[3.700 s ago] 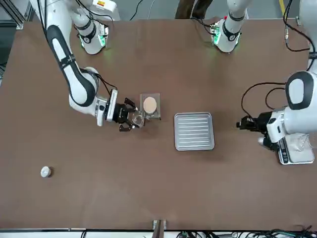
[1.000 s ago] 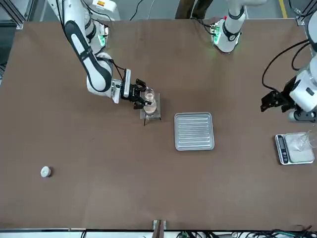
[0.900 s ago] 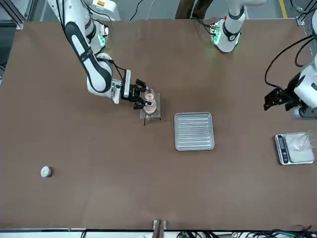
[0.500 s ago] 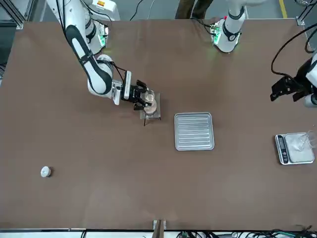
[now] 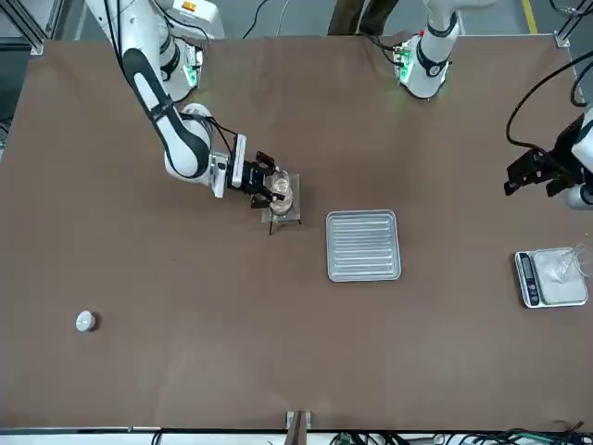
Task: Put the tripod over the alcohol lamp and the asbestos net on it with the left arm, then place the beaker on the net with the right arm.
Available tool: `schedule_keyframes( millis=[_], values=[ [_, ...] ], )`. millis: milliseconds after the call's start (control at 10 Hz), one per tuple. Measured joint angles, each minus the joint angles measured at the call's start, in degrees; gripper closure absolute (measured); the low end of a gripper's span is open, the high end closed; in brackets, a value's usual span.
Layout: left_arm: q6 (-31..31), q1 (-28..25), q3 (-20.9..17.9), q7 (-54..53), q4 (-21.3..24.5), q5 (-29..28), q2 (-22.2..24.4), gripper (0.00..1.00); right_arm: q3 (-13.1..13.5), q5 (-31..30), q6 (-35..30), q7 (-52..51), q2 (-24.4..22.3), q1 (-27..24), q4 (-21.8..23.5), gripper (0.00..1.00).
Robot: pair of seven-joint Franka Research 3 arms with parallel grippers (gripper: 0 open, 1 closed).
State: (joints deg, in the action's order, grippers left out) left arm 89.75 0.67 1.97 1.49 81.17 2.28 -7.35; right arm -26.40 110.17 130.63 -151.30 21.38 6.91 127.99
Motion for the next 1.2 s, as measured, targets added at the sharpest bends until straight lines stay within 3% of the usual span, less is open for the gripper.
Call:
schedule_keyframes(
  millis=[400,800,1000,1200],
  values=[
    [-0.01,0.06,0.09,0.07,-0.01,0.00,-0.32,0.00,0.02,0.01,0.35,-0.02,0.01,0.00,0.00,0.40],
    [-0.01,0.21,0.23,0.08,-0.04,0.00,-0.33,0.00,0.03,0.04,0.36,-0.05,0.01,-0.02,-0.09,0.26],
    [-0.01,0.23,0.24,0.08,-0.04,0.00,-0.33,0.00,0.03,0.05,0.36,-0.05,0.01,-0.02,-0.10,0.18],
    [-0.01,0.25,0.24,0.08,-0.05,0.00,-0.33,0.00,0.06,0.07,0.45,-0.05,0.01,-0.06,-0.10,0.00]
  ],
)
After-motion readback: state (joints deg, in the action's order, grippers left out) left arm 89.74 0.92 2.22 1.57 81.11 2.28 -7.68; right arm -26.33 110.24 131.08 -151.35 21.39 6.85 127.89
